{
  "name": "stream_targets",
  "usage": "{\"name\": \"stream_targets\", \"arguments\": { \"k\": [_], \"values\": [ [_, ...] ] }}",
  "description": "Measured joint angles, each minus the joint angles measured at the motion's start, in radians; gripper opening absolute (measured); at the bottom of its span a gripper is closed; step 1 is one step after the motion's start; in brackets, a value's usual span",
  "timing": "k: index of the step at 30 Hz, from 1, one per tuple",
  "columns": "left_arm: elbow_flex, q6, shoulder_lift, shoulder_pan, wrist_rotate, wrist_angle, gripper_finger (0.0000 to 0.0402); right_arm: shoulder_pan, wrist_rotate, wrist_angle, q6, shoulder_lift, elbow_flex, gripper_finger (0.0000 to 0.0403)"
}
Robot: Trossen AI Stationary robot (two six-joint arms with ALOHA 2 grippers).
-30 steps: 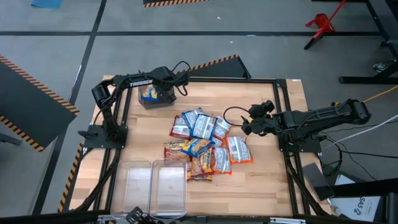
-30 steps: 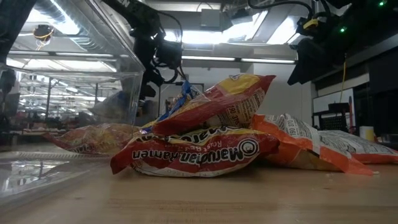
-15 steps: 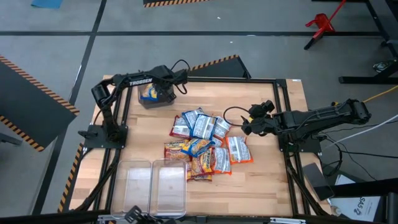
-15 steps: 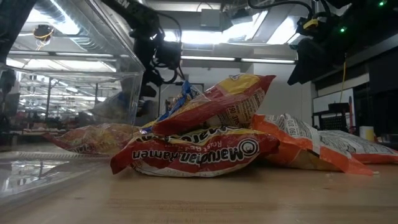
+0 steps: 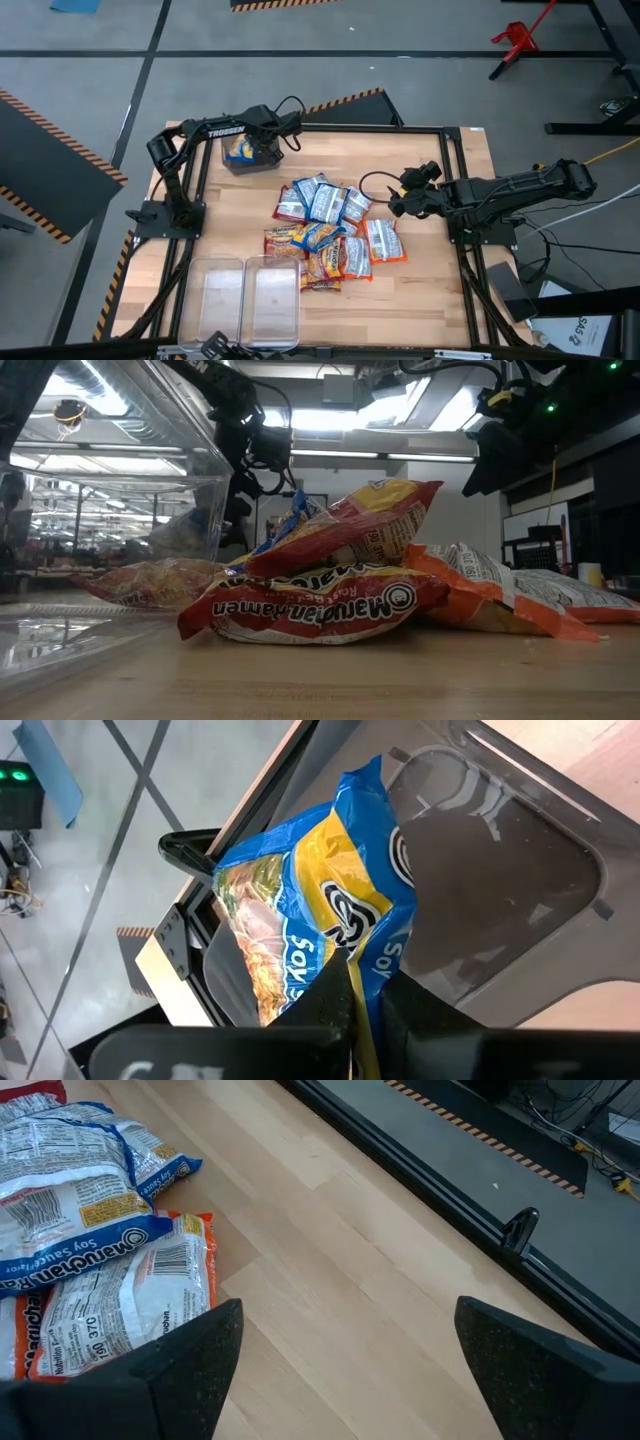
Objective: Sort Maruchan noodles
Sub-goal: Put the blue noodle pack into the black bin
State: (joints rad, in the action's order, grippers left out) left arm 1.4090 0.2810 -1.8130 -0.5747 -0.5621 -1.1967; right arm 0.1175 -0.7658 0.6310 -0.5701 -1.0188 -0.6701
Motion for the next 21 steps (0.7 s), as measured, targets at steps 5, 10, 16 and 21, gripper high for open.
{"name": "stream_targets", "arguments": {
  "k": [5,10,16,21],
  "values": [
    [0.0,-0.002,0.0,0.008,0.0,0.001,0.0034,0.0,0.02,0.0,0.002,0.0,0.0,0.0351],
    [0.0,-0.003,0.0,0.016,0.0,0.005,0.0086,0.0,0.026,0.0,0.022,0.0,0.0,0.0351],
    [0.0,-0.003,0.0,0.039,-0.002,-0.009,0.0116,0.0,0.026,0.0,0.026,0.0,0.0,0.0351],
    [0.041,-0.002,-0.001,0.086,-0.002,-0.082,0.0115,0.0,0.026,0.0,0.026,0.0,0.0,0.0351]
  ]
}}
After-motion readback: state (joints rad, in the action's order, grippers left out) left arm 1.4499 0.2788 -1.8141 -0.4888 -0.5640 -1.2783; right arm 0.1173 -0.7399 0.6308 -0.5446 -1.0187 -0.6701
